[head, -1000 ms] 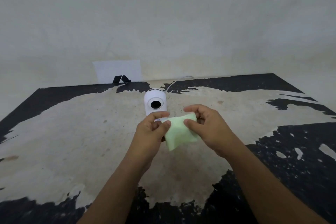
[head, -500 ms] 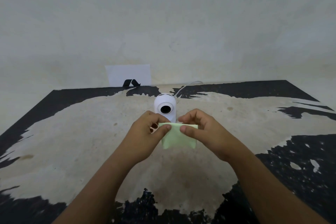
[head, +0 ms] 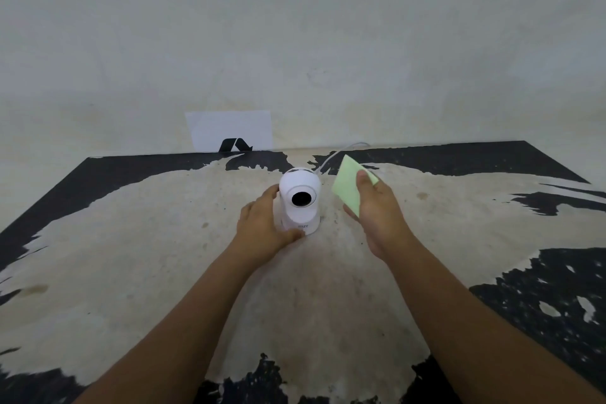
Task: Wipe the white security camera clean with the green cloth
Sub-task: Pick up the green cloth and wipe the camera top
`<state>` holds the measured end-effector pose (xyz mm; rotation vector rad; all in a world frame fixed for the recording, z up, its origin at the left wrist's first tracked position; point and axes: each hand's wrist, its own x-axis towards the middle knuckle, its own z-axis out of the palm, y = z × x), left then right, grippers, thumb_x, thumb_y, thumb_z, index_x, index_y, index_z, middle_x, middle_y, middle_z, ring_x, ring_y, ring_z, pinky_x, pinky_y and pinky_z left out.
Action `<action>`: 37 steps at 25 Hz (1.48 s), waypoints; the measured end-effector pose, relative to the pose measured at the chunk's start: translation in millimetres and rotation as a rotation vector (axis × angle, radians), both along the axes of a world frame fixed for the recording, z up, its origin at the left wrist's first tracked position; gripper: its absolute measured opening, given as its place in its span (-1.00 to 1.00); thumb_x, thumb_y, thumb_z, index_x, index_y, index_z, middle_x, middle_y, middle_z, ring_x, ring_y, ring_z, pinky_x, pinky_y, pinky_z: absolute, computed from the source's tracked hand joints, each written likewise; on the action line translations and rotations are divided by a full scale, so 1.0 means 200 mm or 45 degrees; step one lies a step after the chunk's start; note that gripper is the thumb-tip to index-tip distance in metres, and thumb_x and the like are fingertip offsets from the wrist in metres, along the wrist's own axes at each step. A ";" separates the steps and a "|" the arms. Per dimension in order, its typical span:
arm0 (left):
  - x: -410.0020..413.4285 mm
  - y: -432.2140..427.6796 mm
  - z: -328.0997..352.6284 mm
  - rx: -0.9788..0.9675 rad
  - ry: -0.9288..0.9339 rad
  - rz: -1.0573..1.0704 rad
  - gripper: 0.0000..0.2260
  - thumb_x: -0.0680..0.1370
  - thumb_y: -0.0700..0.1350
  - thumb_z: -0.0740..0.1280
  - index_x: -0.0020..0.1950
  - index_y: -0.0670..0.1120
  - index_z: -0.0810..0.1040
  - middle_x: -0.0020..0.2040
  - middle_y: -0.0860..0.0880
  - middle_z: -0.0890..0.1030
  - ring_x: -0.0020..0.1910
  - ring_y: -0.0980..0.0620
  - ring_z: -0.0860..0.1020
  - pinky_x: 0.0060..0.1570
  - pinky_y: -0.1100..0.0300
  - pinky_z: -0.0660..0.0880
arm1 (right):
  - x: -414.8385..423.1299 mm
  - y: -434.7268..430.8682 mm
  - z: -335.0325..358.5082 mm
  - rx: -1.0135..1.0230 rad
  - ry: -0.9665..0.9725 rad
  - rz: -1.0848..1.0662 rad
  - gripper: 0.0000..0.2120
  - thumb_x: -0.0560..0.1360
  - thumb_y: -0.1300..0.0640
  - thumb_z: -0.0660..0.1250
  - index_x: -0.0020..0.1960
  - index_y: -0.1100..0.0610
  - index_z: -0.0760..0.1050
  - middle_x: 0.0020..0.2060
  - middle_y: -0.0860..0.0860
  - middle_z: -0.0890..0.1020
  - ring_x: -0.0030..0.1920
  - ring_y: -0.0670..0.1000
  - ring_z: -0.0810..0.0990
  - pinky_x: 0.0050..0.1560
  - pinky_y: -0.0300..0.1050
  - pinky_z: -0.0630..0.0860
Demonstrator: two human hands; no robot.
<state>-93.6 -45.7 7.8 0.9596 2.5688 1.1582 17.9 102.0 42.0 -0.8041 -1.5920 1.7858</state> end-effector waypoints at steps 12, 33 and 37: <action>-0.07 0.10 -0.15 -0.205 0.149 0.076 -0.31 0.41 0.23 0.35 0.44 0.04 0.19 0.41 -0.04 0.42 0.39 -0.14 0.28 0.29 -0.06 0.23 | -0.23 -0.13 -0.08 0.750 -0.202 0.284 -0.56 0.64 -0.04 0.01 0.49 0.00 0.23 0.51 -0.02 0.29 0.51 -0.05 0.20 0.42 -0.24 0.09; -0.07 0.09 -0.15 -0.237 0.158 0.051 -0.38 0.46 0.22 0.26 0.45 0.05 0.18 0.37 -0.08 0.45 0.33 -0.13 0.32 0.22 -0.01 0.26 | -0.26 -0.17 -0.04 1.054 -0.476 0.296 -0.37 0.56 -0.22 0.04 0.52 0.08 0.10 0.52 0.06 0.20 0.50 0.08 0.19 0.51 0.13 0.07; -0.09 0.10 -0.18 -0.313 0.204 0.017 -0.49 0.50 0.20 0.15 0.42 0.07 0.28 0.30 -0.05 0.52 0.28 -0.12 0.34 0.14 0.00 0.26 | -0.28 -0.19 0.00 1.483 -0.675 0.374 -0.33 0.53 -0.32 -0.05 0.50 0.05 0.16 0.53 -0.01 0.20 0.57 0.05 -0.02 0.50 0.27 -0.24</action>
